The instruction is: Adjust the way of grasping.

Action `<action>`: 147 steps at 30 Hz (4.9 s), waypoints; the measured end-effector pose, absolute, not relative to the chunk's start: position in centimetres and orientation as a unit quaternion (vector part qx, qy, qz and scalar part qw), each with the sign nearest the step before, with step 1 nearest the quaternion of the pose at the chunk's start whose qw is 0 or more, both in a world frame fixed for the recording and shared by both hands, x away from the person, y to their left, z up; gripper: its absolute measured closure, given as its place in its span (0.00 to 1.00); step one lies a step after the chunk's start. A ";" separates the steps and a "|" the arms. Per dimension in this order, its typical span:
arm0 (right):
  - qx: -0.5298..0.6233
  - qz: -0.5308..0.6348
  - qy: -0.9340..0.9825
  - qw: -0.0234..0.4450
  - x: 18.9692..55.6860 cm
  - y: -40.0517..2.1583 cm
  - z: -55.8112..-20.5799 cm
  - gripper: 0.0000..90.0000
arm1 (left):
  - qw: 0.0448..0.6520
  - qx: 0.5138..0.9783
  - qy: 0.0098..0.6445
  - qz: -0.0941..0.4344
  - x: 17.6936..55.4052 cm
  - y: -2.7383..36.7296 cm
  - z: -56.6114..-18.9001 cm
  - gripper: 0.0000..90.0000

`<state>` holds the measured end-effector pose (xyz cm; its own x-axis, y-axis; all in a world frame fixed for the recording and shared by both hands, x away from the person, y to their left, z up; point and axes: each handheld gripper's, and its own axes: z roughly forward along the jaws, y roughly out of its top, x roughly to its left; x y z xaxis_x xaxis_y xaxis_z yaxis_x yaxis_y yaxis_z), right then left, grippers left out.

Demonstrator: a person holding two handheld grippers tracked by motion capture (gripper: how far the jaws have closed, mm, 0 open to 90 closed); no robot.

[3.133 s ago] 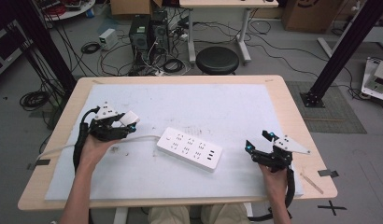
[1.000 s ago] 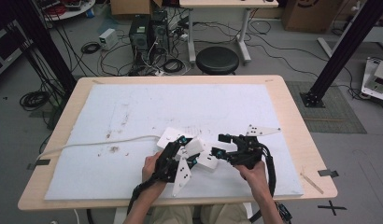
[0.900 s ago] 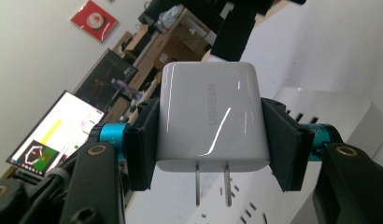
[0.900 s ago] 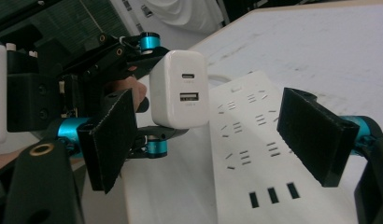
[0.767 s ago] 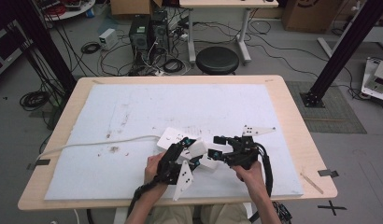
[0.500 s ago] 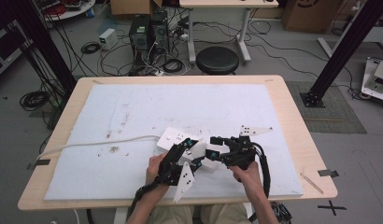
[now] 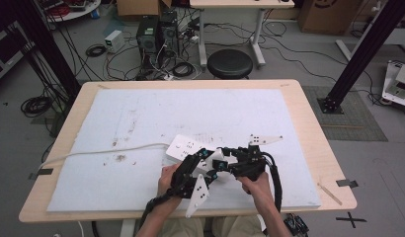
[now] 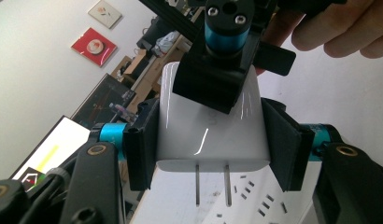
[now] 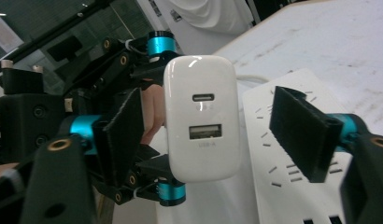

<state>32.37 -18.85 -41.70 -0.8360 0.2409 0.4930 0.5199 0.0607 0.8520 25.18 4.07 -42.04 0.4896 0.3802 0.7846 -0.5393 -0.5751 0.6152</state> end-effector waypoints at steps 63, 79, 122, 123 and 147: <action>-0.249 -0.647 -0.712 0.107 31.9 -19.2 -42.0 0.70 | 0.450 0.742 -0.061 0.493 25.2 3.6 -41.8 0.47; -0.255 -0.643 -0.715 0.101 31.9 -19.2 -42.1 0.70 | 0.451 0.755 -0.042 0.473 25.5 3.5 -41.6 0.38; -0.269 -0.646 -0.714 0.025 31.6 -21.5 -41.9 0.70 | 0.567 0.748 0.204 0.279 26.9 14.0 -40.7 0.26; -0.270 -0.647 -0.713 0.021 31.6 -21.6 -41.8 0.70 | 0.566 0.745 0.215 0.279 27.0 14.5 -40.7 0.26; -0.274 -0.639 -0.718 -0.035 30.7 -24.4 -41.7 0.70 | 0.529 0.700 0.366 0.310 26.4 23.1 -41.6 0.26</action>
